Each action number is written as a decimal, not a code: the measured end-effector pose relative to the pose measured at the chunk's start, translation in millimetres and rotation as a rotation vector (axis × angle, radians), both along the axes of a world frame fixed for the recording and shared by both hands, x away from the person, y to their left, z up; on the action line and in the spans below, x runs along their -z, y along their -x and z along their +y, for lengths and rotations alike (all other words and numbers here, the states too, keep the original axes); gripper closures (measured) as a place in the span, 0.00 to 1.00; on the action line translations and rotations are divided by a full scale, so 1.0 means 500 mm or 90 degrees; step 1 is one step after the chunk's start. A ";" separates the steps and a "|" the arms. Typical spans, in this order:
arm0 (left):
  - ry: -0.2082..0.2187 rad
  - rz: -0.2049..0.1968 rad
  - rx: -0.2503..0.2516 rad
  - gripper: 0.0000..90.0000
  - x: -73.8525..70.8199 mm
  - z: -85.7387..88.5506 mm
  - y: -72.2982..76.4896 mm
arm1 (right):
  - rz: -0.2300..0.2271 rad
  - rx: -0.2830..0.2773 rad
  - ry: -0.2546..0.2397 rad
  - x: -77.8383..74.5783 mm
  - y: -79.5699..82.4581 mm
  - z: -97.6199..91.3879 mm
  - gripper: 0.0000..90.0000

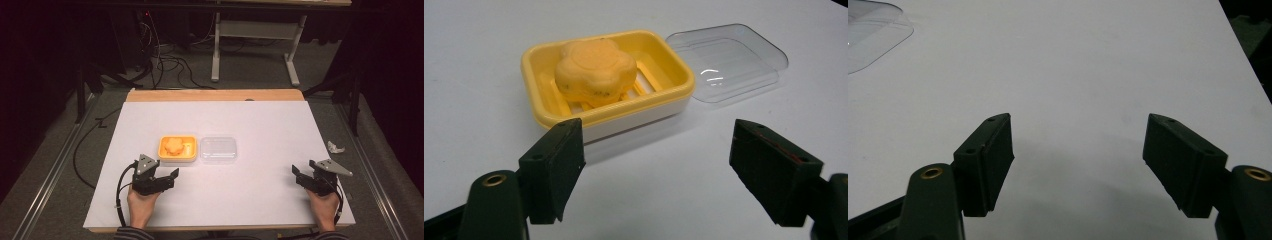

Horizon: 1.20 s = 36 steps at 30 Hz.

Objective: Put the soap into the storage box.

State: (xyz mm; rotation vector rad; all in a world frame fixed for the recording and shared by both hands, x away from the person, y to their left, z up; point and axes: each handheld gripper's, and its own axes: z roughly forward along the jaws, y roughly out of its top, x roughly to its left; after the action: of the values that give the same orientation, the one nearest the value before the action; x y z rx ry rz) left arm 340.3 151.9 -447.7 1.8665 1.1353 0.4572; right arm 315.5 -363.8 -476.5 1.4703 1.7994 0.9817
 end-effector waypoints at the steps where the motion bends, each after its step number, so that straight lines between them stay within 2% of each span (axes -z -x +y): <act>1: -0.003 0.000 0.000 0.25 0.001 -0.001 0.000 | 0.000 0.000 0.000 0.000 0.000 0.000 0.32; 6: -0.004 0.005 0.001 0.25 0.009 -0.006 -0.002 | 0.000 0.000 0.000 0.000 0.000 0.000 0.32; 19: -0.028 0.015 0.011 0.25 0.032 -0.026 -0.008 | -0.001 0.002 -0.001 0.000 0.001 0.001 0.32; 36: -0.029 0.022 0.022 0.26 0.054 -0.045 -0.019 | -0.003 0.000 -0.002 0.000 0.001 0.000 0.32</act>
State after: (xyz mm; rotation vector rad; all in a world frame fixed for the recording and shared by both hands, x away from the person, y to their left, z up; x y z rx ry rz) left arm 350.0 129.3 -474.6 1.9369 1.1213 0.4356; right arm 314.8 -363.8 -476.4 1.4694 1.7954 0.9863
